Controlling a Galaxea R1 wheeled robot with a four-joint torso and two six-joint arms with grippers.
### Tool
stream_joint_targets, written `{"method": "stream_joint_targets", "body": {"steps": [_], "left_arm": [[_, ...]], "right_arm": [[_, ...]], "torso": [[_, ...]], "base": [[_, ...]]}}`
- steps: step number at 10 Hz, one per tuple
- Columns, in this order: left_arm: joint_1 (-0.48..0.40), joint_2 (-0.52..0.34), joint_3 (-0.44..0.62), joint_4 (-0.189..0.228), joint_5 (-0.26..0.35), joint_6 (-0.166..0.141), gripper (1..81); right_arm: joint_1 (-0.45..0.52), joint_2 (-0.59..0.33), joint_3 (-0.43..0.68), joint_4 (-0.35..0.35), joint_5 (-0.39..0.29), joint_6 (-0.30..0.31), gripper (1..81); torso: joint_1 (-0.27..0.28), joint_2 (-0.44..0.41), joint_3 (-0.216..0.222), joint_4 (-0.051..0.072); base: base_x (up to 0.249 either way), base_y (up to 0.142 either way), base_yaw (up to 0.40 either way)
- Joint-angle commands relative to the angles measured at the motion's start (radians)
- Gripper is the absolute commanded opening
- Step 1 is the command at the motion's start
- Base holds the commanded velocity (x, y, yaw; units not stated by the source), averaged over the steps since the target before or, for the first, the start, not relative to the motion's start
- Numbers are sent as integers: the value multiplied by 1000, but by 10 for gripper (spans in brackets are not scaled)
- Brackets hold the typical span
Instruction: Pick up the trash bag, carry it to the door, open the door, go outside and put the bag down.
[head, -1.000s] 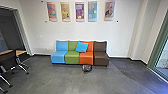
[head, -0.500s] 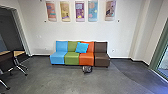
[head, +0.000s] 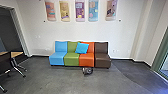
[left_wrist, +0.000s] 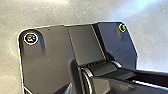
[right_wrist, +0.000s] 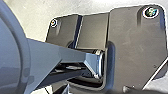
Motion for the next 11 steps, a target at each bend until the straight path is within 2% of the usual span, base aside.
{"method": "stream_joint_targets", "body": {"steps": [1,8,11], "left_arm": [[-53,-1,3,5,40,3,811],[-55,2,3,7,40,3,811],[-55,2,3,7,40,3,811]], "right_arm": [[37,1,9,-10,-73,-3,811],[41,1,-5,-5,-73,-3,811],[39,0,-5,-5,-73,-3,811]], "torso": [[0,0,0,0],[0,0,0,0],[0,0,0,0]], "base": [[152,0,0],[152,0,0],[152,-63,0]]}}
